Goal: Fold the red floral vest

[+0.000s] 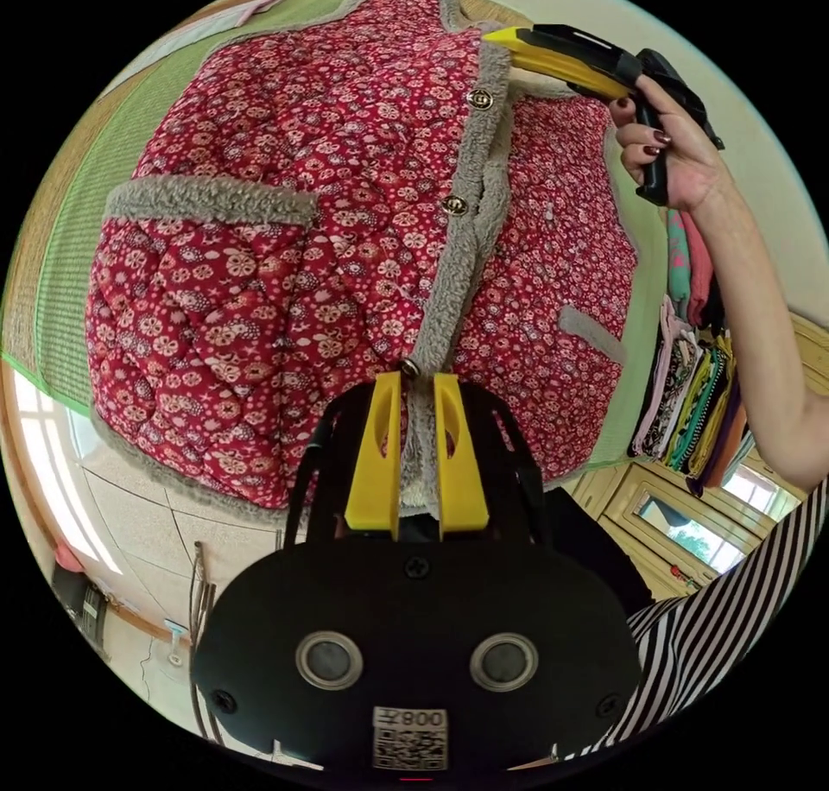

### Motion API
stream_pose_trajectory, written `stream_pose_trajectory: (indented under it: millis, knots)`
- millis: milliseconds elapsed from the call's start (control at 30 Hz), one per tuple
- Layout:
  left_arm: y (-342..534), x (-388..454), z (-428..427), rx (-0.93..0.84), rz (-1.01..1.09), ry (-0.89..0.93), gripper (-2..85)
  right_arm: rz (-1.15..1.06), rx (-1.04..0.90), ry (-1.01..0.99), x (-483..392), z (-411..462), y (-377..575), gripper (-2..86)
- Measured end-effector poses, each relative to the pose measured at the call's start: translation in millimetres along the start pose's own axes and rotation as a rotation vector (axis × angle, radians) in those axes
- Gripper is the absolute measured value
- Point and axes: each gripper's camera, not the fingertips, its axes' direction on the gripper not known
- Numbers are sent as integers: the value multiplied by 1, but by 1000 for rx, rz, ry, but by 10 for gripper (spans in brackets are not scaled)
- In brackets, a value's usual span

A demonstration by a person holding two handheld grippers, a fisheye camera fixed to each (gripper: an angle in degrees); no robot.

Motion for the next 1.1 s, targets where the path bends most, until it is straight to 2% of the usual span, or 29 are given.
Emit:
stream_pose_trajectory:
  millis: [100, 200, 333, 467, 567, 800, 967, 1100]
  knots:
    - [4, -13, -12, 19, -41, 61, 18, 11, 5, -23, 5, -4, 1, 22]
    - [9, -27, -33, 74, -84, 42, 14, 13, 13, -37, 6, -7, 2, 21]
    - [4, -26, -45, 90, -4, 77, 30, 10, 17, -48, 6, -8, 1, 21]
    - [-15, -6, -36, 54, 72, -7, 68, 20, 24, -52, 10, -12, 2, 21]
    - [-26, -3, -31, 20, 89, -127, 52, 28, 27, -50, 13, -17, 4, 21]
    - [-30, -39, -70, 70, 26, 70, 20, 40, 33, -68, 18, -29, 5, 22]
    - [-33, -53, -104, 102, 10, 75, 14, 23, 26, -60, 11, -41, 1, 21]
    - [-38, -73, -130, 139, -34, 168, 12, 18, 33, -84, 7, -50, -2, 21]
